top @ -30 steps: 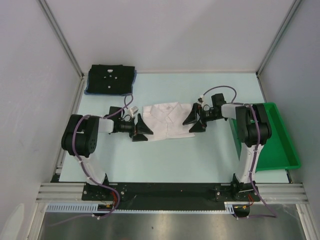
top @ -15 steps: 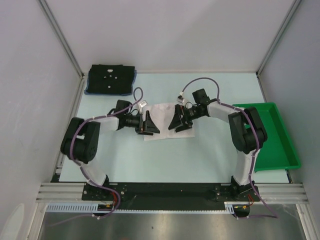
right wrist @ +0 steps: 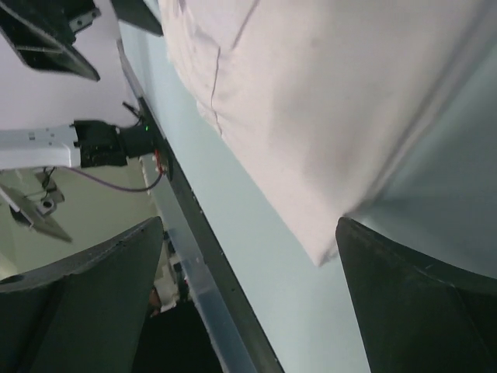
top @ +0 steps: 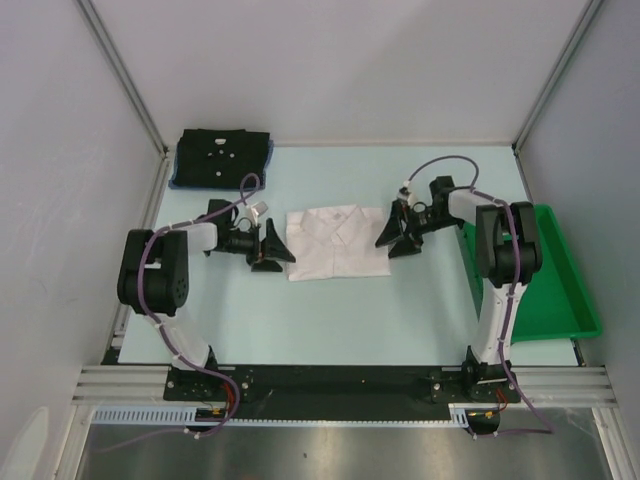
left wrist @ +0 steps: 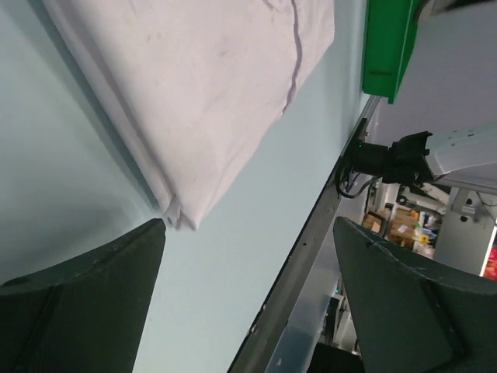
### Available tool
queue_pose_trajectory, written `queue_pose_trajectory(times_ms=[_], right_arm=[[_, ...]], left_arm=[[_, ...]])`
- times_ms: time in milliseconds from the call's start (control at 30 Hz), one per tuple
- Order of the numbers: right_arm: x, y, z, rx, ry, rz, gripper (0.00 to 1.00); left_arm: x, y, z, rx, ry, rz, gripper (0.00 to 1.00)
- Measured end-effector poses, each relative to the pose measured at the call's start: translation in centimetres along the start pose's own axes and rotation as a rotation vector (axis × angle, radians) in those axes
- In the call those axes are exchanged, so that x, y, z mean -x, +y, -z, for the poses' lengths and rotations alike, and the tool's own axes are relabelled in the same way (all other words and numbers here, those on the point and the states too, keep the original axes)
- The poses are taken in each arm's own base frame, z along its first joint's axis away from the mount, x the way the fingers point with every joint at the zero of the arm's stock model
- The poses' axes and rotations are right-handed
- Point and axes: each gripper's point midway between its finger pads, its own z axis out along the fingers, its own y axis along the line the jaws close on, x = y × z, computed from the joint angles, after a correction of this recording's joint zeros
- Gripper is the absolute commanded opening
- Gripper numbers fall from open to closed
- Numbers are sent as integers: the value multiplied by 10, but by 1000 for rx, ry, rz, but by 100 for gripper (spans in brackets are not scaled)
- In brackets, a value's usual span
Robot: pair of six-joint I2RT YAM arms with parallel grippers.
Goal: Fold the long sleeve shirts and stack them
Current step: Fold the shirt
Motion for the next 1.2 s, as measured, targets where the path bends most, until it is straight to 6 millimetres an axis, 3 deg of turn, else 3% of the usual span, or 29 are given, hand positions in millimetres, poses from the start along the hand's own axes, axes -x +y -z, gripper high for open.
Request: queue_pose_trajectory(times_ms=[67,167,300,367,433,500,600,667,700,867,1000,1100,1200], right_arm=[[19,-1,17,-18,-49,24,100],[54,12,29,-15,-127,75,100],[96,36,25,21,-207,155,100],[114,40,19,39,-228,181,100],[132,33,7,52,-241,197,100],[139,15,-7,51,-237,178,100],[136,-17,-22,51,-214,110,100],[141,-17,-19,65,-215,114,100],[146,-19,-17,49,-226,133,100],[166,-24,-13,-10,-259,204,100],[178,-26,-7,-81,-283,267,97],[182,-22,4,-135,-301,306,86],[183,-3,21,-212,-330,378,71]], left_arm=[[8,-7,10,18,-13,-35,96],[38,-34,14,11,-41,-142,96],[90,-71,10,-19,-110,-310,96],[115,-75,3,-24,-139,-347,96],[136,-65,-8,-15,-157,-345,96],[150,-43,-20,7,-165,-311,96],[154,-4,-35,49,-158,-222,96],[151,20,-40,64,-147,-153,96],[152,20,-38,52,-148,-140,96],[165,30,-20,92,-198,-126,96],[164,41,18,167,-265,-120,96],[156,35,58,242,-327,-159,97],[143,11,90,325,-385,-225,99]])
